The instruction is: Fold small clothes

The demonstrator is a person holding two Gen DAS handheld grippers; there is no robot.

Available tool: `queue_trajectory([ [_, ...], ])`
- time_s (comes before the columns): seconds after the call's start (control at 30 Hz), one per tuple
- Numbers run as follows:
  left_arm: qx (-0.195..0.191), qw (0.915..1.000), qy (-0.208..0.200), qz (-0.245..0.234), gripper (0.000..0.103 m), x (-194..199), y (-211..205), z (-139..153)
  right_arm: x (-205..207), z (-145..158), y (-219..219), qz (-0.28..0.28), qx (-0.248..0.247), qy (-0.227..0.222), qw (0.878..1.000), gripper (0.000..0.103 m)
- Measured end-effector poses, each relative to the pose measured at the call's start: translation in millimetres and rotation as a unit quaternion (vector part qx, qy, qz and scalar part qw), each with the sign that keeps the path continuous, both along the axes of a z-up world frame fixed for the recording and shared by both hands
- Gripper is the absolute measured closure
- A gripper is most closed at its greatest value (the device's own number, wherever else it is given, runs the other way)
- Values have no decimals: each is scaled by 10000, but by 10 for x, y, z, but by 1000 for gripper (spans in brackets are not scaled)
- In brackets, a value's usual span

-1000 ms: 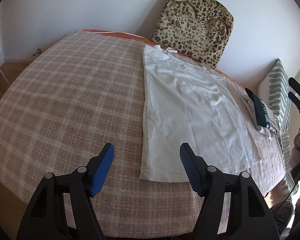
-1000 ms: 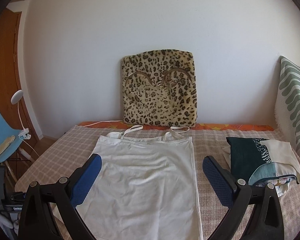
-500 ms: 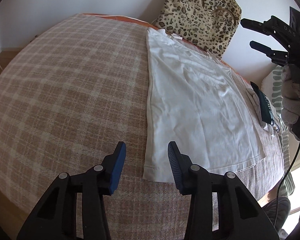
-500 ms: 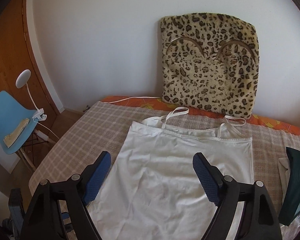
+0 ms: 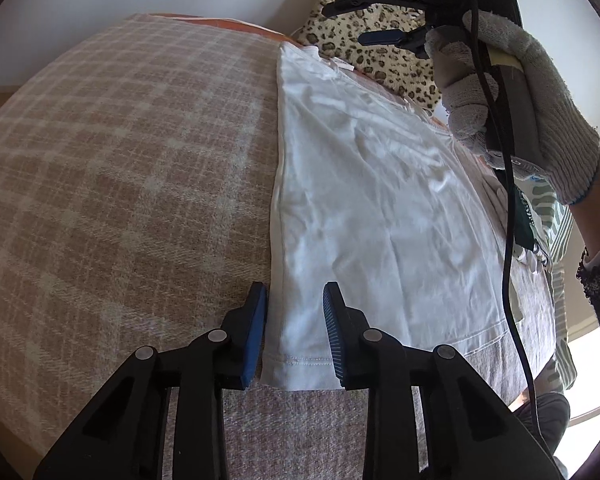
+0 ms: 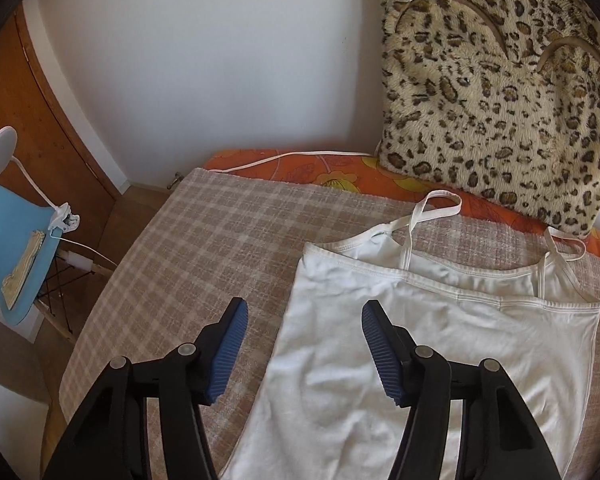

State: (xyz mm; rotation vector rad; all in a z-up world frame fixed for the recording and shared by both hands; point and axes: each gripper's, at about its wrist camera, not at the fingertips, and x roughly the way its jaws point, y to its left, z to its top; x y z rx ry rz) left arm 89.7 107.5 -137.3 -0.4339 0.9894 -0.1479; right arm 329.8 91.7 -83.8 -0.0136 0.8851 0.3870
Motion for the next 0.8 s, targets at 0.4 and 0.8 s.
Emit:
queue_trajectory([
  [0.4,-366,9993,-9,82,91,12,90,-18,668,-415,493,26,-804,232,9965,59],
  [0.8,-345,9993,-111,-133,98,19,-25,89,953,-639,676,-81,-1789,158,9837,81],
])
